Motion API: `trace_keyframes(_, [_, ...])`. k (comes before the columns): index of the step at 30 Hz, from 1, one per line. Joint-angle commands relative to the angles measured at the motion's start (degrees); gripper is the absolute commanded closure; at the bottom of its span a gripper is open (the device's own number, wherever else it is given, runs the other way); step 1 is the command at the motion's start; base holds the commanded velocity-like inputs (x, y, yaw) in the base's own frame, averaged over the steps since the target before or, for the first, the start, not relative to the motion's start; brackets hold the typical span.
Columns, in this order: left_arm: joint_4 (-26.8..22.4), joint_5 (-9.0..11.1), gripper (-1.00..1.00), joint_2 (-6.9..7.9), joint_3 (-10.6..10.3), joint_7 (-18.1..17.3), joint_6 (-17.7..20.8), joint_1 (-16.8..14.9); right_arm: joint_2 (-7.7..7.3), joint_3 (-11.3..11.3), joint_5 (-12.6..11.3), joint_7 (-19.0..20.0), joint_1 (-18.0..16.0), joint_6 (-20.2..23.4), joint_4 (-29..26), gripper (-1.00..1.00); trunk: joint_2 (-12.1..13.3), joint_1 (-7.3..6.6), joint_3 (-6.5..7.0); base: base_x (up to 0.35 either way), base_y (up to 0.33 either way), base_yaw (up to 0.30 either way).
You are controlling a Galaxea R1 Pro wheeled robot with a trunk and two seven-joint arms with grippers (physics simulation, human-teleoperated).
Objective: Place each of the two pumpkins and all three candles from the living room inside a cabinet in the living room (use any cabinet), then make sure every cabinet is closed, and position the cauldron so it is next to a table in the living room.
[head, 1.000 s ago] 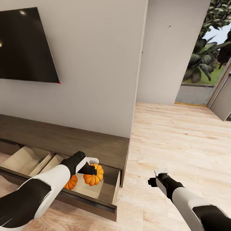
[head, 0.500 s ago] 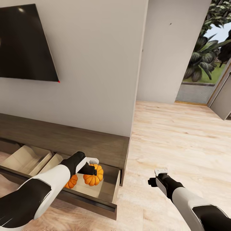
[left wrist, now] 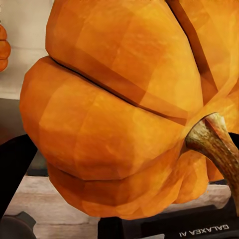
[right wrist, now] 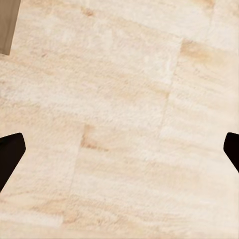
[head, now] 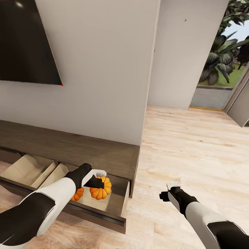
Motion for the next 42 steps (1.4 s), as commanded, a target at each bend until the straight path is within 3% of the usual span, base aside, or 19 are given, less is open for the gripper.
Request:
trace_keyframes(1, [0.0,0.3,1.0,0.03,-0.5,-0.1,-2.7,0.0,-0.03,0.5,-0.4,-0.2,0.0,0.4,-0.1,-1.0,0.0,-0.01,-0.14,0.0,0.0,0.0])
trace_keyframes(4, [0.0,0.3,1.0,0.03,-0.4,-0.1,-4.8,0.1,-0.03,0.5,-0.4,-0.2,0.0,0.4,-0.1,-1.0,0.0,-0.01,-0.42,0.0,0.0,0.0])
trace_keyframes(16, [-0.1,0.4,1.0,0.1,-0.4,0.0,-5.4,0.1,-0.03,0.5,-0.4,-0.1,0.0,0.4,-0.1,-1.0,0.0,-0.01,-1.53,0.0,0.0,0.0])
trace_keyframes(23, [-0.1,0.4,1.0,0.19,-0.3,0.0,-5.6,0.1,-0.03,0.5,-0.4,-0.1,0.0,0.4,-0.1,-1.0,-2.8,1.53,-3.43,0.0,0.0,0.0])
trace_keyframes(30, [0.0,0.4,1.0,0.28,-0.3,-0.1,-9.5,0.1,-0.03,0.5,-0.4,-0.1,0.0,0.4,-0.1,-1.0,-5.6,3.07,-5.34,0.0,0.0,0.0])
trace_keyframes(42, [-0.1,0.4,1.0,0.38,-0.2,-1.3,-9.1,0.1,-0.03,0.5,-0.4,0.1,0.0,0.3,-0.1,-1.0,-10.5,5.7,-8.6,0.0,0.0,0.0])
